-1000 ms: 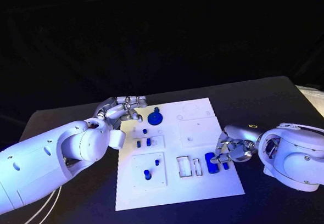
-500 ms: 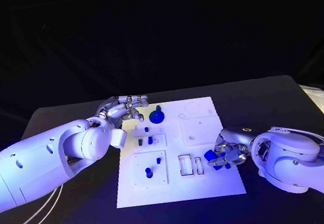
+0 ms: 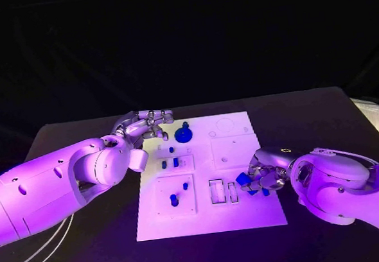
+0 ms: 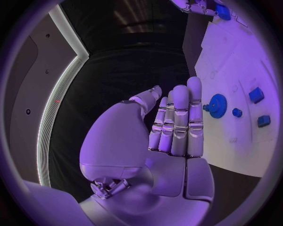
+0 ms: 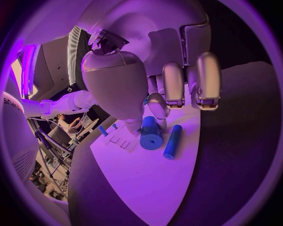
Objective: Assemble the parts on the task board
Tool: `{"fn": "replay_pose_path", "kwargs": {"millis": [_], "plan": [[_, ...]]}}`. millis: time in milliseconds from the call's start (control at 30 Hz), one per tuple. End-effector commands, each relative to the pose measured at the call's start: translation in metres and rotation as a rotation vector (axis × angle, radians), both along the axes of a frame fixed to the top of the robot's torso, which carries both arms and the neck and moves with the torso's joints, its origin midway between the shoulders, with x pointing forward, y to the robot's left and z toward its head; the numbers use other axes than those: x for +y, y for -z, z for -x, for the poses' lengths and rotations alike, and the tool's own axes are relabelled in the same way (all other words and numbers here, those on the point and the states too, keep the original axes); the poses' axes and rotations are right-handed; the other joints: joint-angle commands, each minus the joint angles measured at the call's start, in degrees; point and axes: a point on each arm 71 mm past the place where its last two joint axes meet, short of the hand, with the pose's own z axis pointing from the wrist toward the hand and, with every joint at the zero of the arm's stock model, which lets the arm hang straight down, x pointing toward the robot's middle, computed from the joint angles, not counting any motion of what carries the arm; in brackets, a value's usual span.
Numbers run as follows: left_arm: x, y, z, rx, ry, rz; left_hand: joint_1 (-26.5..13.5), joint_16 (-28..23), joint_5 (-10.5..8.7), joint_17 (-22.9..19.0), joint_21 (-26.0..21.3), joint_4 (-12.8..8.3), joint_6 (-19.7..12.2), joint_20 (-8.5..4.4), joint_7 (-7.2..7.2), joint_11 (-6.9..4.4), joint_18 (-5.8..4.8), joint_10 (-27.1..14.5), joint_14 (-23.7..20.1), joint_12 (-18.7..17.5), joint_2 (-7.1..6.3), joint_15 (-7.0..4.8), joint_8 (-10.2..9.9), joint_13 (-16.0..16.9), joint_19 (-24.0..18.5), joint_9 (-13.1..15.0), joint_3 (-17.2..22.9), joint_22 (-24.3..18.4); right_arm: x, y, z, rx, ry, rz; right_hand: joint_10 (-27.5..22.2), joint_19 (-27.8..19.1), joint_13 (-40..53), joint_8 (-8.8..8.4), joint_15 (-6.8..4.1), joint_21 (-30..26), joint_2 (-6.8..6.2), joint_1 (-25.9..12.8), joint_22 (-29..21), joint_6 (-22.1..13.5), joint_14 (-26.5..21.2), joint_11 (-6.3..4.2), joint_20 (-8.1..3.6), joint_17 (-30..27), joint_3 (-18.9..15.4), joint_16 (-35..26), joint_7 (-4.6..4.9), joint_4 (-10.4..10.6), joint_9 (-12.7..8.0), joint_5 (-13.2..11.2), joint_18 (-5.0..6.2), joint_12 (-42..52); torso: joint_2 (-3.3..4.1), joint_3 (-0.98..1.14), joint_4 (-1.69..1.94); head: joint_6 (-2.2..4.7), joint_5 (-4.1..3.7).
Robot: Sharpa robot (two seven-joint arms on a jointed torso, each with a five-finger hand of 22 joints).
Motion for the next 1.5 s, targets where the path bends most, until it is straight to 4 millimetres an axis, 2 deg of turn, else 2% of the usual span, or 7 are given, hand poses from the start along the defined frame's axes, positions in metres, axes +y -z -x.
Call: {"fn": "replay_pose_path", "kwargs": {"millis": [33, 367, 567, 900, 1100, 1367, 1500], "plan": [[-0.003, -0.001, 0.001, -0.007, 0.024, 0.010, 0.34, -0.02, 0.06, -0.05, -0.27, 0.01, -0.38, 0.24, -0.02, -0.03, 0.69, -0.30, -0.49, 0.19, 0.42, 0.03, 0.05, 0.10, 0.29, 0.04, -0.19, -0.05, -0.002, 0.002, 0.001, -0.017, 0.038, -0.032, 0.86, 1.16, 0.86, 0.67, -0.15, 0.34, 1.15, 1.39, 4.26, 0.70, 4.03, -0.32, -0.20, 3.46, 0.37, 0.29, -0.21, -0.24, 0.49, 0.43, -1.04, 0.69, -0.02, 0.04, 0.00, 0.03, 0.03], [-0.003, -0.001, 0.001, -0.011, 0.023, 0.011, 0.34, -0.02, 0.06, -0.05, -0.27, 0.01, -0.38, 0.24, -0.02, -0.03, 0.69, -0.30, -0.49, 0.19, 0.42, 0.03, 0.05, 0.10, 0.29, 0.04, -0.19, -0.05, 0.005, -0.009, 0.009, -0.021, 0.073, -0.231, 1.35, 1.26, 1.78, 1.04, -0.55, 0.44, 2.08, 3.28, 4.45, 1.32, 4.10, -0.76, -0.64, 3.77, 0.70, 0.49, -0.67, -0.97, 0.99, 2.79, -1.07, 0.95, -0.01, 0.00, 0.03, 0.03, 0.11], [-0.004, -0.001, 0.001, -0.011, 0.024, 0.012, 0.33, -0.02, 0.07, -0.08, -0.31, 0.02, -0.40, 0.24, -0.01, -0.02, 0.69, -0.35, -0.52, 0.23, 0.41, 0.04, 0.06, 0.09, 0.30, 0.03, -0.26, -0.08, 0.017, -0.008, 0.013, 0.037, 0.058, -0.273, 0.96, 1.23, 1.30, 1.07, -0.58, 0.41, 2.13, 3.86, 4.40, 1.35, 4.08, -0.76, -0.72, 3.72, 0.78, 0.44, -0.66, -1.35, 1.13, 2.21, -1.07, 0.26, -0.02, -0.06, 0.07, -0.06, 0.20], [-0.004, -0.001, 0.001, -0.010, 0.026, 0.012, 0.35, -0.02, 0.07, -0.08, -0.32, 0.01, -0.41, 0.24, -0.02, -0.02, 0.69, -0.36, -0.52, 0.24, 0.41, 0.04, 0.06, 0.09, 0.30, 0.03, -0.26, -0.09, 0.036, -0.002, 0.013, 0.098, 0.016, -0.261, 0.72, 1.19, 0.68, 1.83, -0.79, 0.35, 2.69, 2.01, 4.35, 2.65, 4.03, -1.07, -0.85, 3.53, -0.15, 0.30, -1.10, 0.17, 1.78, 1.96, -1.05, -0.84, -0.02, -0.04, 0.06, -0.15, 0.41], [-0.004, -0.001, 0.002, -0.010, 0.026, 0.012, 0.35, -0.02, 0.07, -0.08, -0.32, 0.01, -0.41, 0.24, -0.02, -0.02, 0.69, -0.36, -0.52, 0.24, 0.41, 0.04, 0.06, 0.09, 0.30, 0.03, -0.26, -0.09, 0.041, 0.000, 0.011, 0.104, 0.008, -0.235, 1.27, 1.21, 1.24, 2.58, -1.08, 0.36, 3.08, 0.15, 4.40, 3.75, 4.02, -1.43, -1.09, 3.48, -1.27, 0.25, -1.55, 1.01, 2.35, 1.79, -1.06, -0.68, -0.01, -0.04, -0.07, -0.20, 0.54], [-0.004, -0.001, 0.002, -0.009, 0.027, 0.012, 0.35, -0.02, 0.07, -0.08, -0.32, 0.01, -0.41, 0.24, -0.02, -0.02, 0.69, -0.36, -0.52, 0.24, 0.41, 0.04, 0.06, 0.09, 0.30, 0.03, -0.26, -0.09, 0.045, 0.001, 0.009, 0.084, 0.003, -0.193, 2.45, 1.13, 2.79, 3.48, -1.51, 0.20, 4.38, -4.07, 4.24, 4.52, 3.98, -1.90, -1.53, 3.34, -4.05, 0.06, -2.14, 1.11, 3.20, -3.19, -1.02, 0.03, 0.03, -0.01, 0.00, -0.30, 0.58], [-0.003, -0.001, 0.002, -0.008, 0.026, 0.011, 0.38, -0.01, 0.07, -0.09, -0.33, 0.00, -0.41, 0.24, -0.02, -0.03, 0.69, -0.37, -0.53, 0.25, 0.43, 0.04, 0.06, 0.09, 0.31, 0.03, -0.27, -0.10, 0.048, 0.001, 0.009, 0.076, -0.005, -0.182, 2.46, 1.05, 2.94, 3.75, -1.54, 0.06, 4.52, -5.92, 4.08, 4.31, 3.95, -1.94, -1.61, 3.23, -5.99, -0.07, -2.16, 1.10, 3.59, -7.26, -0.99, -0.38, 0.03, 0.01, -0.06, -0.28, 0.61]]}}
